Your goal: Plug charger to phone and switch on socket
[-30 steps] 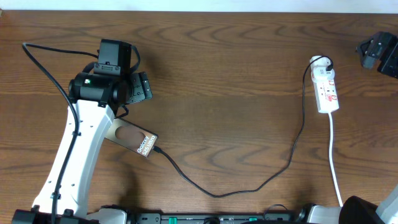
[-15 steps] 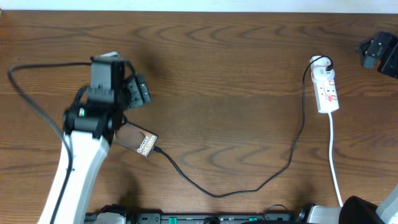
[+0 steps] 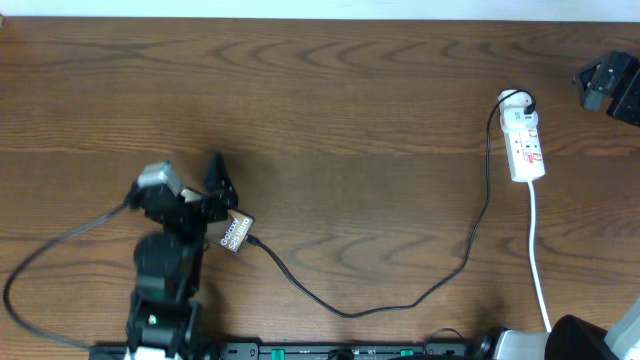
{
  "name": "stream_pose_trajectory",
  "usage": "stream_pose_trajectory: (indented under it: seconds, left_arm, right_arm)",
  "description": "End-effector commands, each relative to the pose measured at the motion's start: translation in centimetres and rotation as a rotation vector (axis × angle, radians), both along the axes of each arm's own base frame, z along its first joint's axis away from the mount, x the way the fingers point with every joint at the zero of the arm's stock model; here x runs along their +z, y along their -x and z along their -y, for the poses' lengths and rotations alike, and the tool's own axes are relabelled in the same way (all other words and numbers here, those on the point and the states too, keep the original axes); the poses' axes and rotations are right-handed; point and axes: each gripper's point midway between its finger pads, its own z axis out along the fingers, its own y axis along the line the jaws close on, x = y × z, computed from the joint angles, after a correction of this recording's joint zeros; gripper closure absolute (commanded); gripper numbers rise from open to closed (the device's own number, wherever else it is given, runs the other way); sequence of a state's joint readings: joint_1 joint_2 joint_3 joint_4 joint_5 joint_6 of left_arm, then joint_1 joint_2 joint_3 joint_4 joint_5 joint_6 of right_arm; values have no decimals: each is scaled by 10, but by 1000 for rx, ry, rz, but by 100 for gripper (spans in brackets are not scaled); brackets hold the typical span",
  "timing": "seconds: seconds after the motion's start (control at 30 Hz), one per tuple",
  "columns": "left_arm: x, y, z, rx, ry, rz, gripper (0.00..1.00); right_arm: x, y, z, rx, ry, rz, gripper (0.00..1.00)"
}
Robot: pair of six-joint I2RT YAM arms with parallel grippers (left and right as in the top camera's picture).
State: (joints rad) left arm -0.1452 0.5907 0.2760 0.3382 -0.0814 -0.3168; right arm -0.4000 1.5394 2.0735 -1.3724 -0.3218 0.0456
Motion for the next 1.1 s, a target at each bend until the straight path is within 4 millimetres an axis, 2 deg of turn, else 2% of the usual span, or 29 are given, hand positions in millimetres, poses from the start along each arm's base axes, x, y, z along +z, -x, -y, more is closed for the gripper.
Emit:
stream_pose_trajectory:
  seconds: [0.0,0.37,0.53,0.83,1.07]
  left_arm:
    - [6,16,-4,7,13,110,10]
    - [13,33,-32,97,15,193,10]
    - [13,40,-37,94,7,211,10]
    - [-5,49,-37,86,4,243,10]
    - [-26,52,-36,86,-2,168,10]
  right_arm:
    - [5,3,-2,-4,-3,12,1]
    - [5,3,-2,-4,-3,12,1]
    - [5,3,-2,-4,-3,12,1]
    - [5,3,-2,-4,-3,12,1]
    - [5,3,-2,-4,-3,12,1]
